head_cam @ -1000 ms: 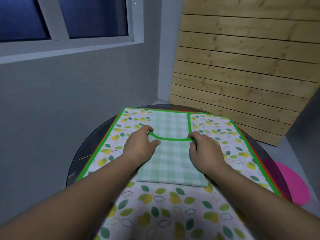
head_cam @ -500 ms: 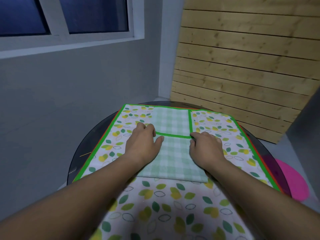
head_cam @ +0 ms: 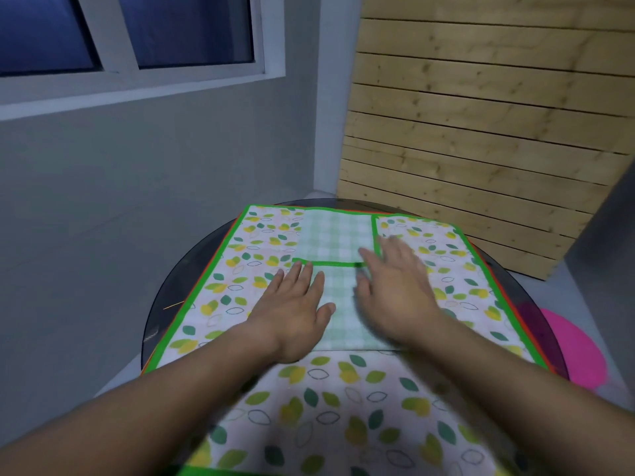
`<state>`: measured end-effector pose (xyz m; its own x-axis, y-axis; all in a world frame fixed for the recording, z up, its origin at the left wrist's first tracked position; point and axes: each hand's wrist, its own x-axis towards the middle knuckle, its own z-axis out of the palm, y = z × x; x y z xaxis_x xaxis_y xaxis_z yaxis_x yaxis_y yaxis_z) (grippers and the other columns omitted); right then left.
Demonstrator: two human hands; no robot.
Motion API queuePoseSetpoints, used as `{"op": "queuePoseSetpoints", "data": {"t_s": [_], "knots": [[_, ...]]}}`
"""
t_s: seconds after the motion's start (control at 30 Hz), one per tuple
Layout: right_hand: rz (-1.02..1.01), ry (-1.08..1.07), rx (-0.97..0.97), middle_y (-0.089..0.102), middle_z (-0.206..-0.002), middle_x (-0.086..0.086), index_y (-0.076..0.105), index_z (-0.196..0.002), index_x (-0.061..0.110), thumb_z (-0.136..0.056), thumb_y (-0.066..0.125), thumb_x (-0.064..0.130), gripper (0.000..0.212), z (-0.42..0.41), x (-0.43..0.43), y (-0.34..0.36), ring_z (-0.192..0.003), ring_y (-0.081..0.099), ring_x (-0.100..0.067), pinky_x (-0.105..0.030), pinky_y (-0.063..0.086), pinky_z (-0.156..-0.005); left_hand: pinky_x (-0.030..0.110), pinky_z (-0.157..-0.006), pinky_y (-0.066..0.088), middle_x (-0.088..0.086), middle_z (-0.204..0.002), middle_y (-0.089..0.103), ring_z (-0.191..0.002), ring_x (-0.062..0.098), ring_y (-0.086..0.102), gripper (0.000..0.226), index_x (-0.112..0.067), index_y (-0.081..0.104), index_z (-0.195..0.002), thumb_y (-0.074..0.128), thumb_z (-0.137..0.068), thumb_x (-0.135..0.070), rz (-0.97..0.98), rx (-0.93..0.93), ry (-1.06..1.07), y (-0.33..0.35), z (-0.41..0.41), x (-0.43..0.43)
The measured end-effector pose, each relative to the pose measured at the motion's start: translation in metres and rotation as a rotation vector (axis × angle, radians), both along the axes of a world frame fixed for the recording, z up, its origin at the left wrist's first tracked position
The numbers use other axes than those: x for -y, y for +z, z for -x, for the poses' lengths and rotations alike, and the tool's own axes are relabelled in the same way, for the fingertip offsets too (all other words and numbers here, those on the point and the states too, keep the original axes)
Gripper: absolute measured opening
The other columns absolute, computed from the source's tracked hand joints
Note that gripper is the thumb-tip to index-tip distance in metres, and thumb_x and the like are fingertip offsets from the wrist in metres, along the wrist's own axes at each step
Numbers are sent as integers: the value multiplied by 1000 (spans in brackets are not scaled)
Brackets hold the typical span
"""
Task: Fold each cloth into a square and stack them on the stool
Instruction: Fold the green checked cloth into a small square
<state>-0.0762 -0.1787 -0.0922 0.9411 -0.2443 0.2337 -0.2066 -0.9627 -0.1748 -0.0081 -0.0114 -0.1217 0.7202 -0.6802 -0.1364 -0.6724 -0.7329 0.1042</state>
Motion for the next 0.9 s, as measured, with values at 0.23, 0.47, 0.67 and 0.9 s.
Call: {"op": "queuePoseSetpoints", "data": {"t_s": [0.23, 0.47, 0.67, 0.9], "knots": [[-3, 221, -336, -12, -165, -3, -2, -157, 13, -103, 15, 47, 66, 26, -10, -27, -151, -16, -18, -37, -8, -123, 44, -124, -11, 4, -166, -17, -151, 22, -24, 66, -19, -8, -159, 8, -104, -51, -17, 0, -7, 0, -2, -1], [67, 162, -465, -25, -161, -2, -15, -154, 13, -98, 7, 60, 77, 36, 17, -23, -147, -26, -13, -40, -12, -122, 46, -124, -11, 3, -166, -17, -151, 22, -24, 69, -21, -8, -159, 8, -102, -55, -6, -5, -6, -1, -2, -2], [53, 174, -449, -24, -162, 0, -14, -155, 15, -98, 7, 59, 75, 36, 22, -24, -147, -25, -12, -39, -12, -122, 43, -123, -12, 1, -167, -15, -151, 19, -23, 70, -22, -4, -160, 12, -102, -58, 60, -25, -1, -2, -2, -4], [-180, 199, -353, -7, -165, 3, 10, -158, 22, -96, 28, 64, 77, 38, 24, -12, -151, -11, -10, -34, -5, -123, 37, -119, 24, 0, -147, 44, -142, 20, 33, 43, -24, 57, -125, 46, -97, -55, 371, 71, -101, 13, 6, -14]]}}
